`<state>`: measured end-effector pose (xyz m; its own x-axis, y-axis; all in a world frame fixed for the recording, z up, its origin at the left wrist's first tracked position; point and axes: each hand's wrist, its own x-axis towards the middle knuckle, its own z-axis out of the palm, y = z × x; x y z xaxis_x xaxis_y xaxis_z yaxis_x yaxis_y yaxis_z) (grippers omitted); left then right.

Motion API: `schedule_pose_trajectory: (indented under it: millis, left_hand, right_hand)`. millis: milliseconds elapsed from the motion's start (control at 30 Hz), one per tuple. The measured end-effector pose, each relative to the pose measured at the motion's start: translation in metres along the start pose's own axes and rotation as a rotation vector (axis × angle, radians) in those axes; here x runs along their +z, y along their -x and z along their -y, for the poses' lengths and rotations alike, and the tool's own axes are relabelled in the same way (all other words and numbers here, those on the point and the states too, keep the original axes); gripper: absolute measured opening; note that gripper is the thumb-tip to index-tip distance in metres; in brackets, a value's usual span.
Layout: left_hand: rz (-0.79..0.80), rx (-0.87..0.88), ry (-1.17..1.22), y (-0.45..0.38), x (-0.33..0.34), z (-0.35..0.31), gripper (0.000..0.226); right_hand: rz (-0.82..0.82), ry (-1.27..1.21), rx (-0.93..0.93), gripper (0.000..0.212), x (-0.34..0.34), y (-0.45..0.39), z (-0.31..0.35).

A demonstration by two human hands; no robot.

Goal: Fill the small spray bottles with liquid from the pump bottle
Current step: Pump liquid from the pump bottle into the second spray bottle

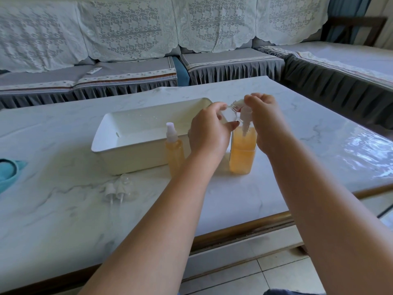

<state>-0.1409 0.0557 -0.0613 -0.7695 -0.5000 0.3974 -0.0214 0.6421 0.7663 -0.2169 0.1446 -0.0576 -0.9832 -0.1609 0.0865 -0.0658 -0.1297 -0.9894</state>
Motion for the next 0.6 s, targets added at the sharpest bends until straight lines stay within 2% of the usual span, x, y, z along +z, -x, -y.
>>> schedule_pose_trajectory:
  millis: [100,233,367,600]
  left_hand:
    - [-0.021,0.021,0.012,-0.0031,-0.0023,-0.0024,0.046]
    - [-0.033,0.042,0.013,-0.0052,-0.0043,-0.0042,0.047]
    - [-0.027,0.039,0.01,-0.0052,-0.0045,-0.0035,0.047]
    - [-0.02,0.021,0.013,-0.0039,-0.0058,-0.0037,0.046]
  right_hand:
    - [0.038,-0.014,0.003,0.049,-0.0013,0.0002,-0.0014]
    - [0.084,0.003,0.007,0.08,-0.002,0.0027,0.0012]
    - [0.062,-0.022,0.014,0.063,-0.0018,0.0051,0.0017]
    - [0.061,0.009,0.025,0.049,-0.0024,0.003,0.0039]
